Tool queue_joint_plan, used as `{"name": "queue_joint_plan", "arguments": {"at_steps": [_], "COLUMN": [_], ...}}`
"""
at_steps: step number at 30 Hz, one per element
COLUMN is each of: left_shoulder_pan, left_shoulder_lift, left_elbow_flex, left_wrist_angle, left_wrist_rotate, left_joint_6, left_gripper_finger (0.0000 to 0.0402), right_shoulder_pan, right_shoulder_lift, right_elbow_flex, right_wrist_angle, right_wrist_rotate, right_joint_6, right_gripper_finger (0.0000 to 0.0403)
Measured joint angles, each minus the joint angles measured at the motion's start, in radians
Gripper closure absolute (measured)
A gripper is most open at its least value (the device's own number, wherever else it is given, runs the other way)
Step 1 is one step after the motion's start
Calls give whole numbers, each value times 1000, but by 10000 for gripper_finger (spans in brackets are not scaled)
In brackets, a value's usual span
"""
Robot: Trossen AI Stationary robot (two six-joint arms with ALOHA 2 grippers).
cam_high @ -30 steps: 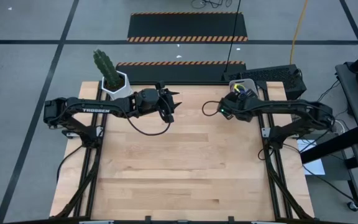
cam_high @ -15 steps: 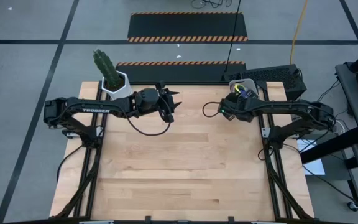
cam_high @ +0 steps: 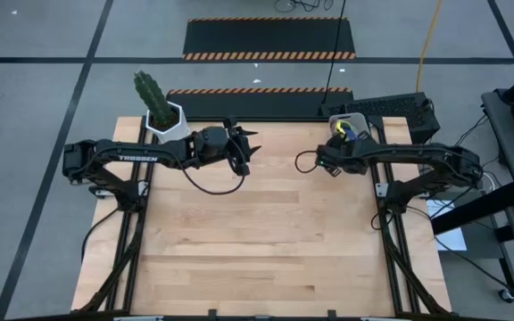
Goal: Nest measuring cups in basket
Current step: Stack the purple measuring cup on top of the green measuring cup in the gray bin
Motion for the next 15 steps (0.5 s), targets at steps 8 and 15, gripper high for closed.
{"name": "queue_joint_plan", "arguments": {"at_steps": [8,15], "left_shoulder_pan": [0,0], "left_shoulder_lift": [0,0], "left_elbow_flex": [0,0], "left_wrist_angle": [20,29], "left_wrist_rotate": [0,0], "left_joint_6": [0,-8], "left_gripper_finger": [199,199], "right_shoulder_pan": [1,-23], "right_shoulder_lift": [59,226], "right_elbow_flex": [170,340], "right_wrist_angle": [-17,-171], "right_wrist_rotate": [-102,-96], "right_joint_6": [-58,-109], "right_gripper_finger": [326,232]}}
